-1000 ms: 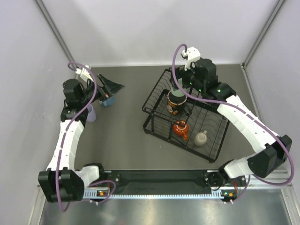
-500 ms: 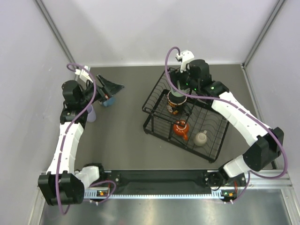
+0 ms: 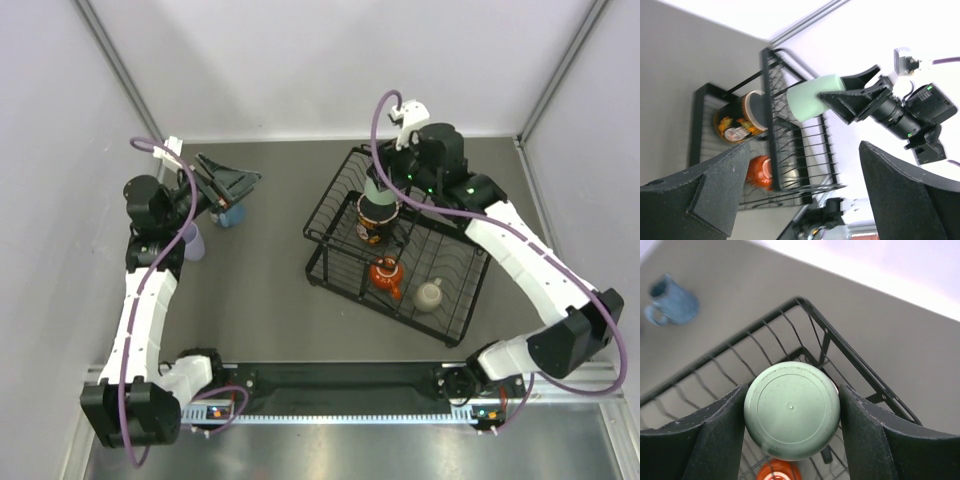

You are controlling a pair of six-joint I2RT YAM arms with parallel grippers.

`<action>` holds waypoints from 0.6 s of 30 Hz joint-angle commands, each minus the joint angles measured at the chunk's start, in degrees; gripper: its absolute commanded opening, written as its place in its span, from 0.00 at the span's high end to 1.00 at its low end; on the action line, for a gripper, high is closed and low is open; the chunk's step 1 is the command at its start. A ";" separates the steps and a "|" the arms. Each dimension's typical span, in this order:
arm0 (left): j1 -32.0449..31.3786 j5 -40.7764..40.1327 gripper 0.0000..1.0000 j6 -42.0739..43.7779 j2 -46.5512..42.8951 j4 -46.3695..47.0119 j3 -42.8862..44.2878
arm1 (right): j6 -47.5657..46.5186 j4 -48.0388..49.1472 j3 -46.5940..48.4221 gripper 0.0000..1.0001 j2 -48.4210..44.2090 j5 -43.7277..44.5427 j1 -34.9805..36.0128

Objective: Unload the cups from the dish rack

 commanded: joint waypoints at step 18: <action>-0.25 1.06 0.13 -40.07 0.43 48.88 -8.48 | 47.69 47.24 -9.24 1.00 -5.71 -23.53 1.64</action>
